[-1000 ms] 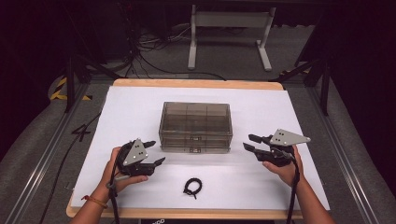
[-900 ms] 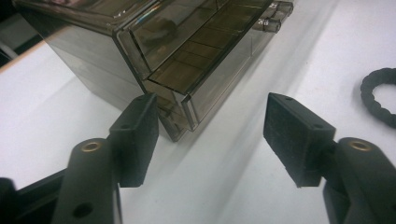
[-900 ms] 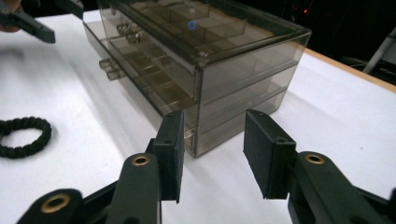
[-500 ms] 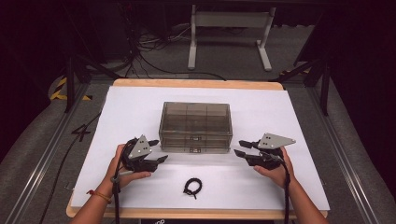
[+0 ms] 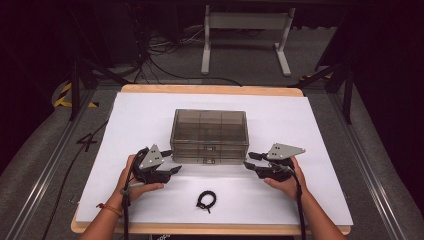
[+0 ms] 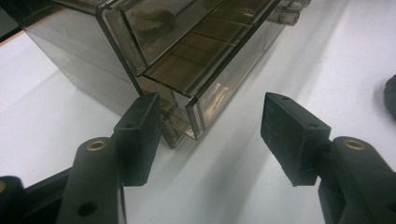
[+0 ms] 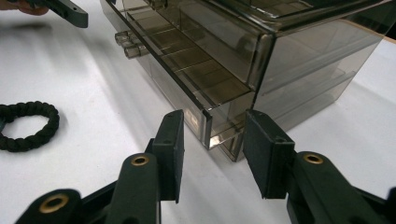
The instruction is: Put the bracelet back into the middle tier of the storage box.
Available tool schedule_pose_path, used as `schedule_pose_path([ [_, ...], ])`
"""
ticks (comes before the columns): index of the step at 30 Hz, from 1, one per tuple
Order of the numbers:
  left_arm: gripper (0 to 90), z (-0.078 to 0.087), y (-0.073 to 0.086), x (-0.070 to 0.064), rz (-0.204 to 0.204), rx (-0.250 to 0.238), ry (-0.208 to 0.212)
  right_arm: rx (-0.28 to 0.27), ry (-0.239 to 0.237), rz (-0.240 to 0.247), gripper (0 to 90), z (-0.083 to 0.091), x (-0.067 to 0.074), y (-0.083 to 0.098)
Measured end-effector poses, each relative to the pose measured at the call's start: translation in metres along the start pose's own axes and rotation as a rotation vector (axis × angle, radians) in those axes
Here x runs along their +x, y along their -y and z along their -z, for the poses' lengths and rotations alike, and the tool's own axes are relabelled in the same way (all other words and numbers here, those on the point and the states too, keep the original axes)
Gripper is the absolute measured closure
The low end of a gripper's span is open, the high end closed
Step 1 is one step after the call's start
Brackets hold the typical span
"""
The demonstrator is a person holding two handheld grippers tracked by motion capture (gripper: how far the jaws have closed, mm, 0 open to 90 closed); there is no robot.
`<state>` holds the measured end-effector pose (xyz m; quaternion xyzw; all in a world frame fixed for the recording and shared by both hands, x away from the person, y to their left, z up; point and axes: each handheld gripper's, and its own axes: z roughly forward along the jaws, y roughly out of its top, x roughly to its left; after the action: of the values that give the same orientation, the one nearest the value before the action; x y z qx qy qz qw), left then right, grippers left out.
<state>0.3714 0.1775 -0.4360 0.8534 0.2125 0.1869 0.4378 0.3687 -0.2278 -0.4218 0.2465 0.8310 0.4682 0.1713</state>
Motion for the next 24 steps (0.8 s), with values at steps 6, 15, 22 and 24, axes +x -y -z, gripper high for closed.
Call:
schedule_pose_path([
  [6,43.1,0.0005,0.0009,0.0006,0.012,-0.012,0.009,0.002,-0.005,0.006,61.7,-0.0027,0.0029,0.0011],
  [15,46.3,0.0015,0.0029,-0.0002,0.011,-0.009,0.009,0.005,-0.011,0.01,64.1,-0.0056,0.0061,0.0026],
  [22,56.2,0.0046,0.0054,0.0007,0.005,-0.013,0.01,-0.002,-0.011,-0.001,66.7,-0.0048,0.006,0.0036],
  [24,56.3,0.0047,0.0056,0.0007,0.008,-0.015,0.01,0.001,-0.006,0.002,67.7,-0.0049,0.0061,0.0035],
])
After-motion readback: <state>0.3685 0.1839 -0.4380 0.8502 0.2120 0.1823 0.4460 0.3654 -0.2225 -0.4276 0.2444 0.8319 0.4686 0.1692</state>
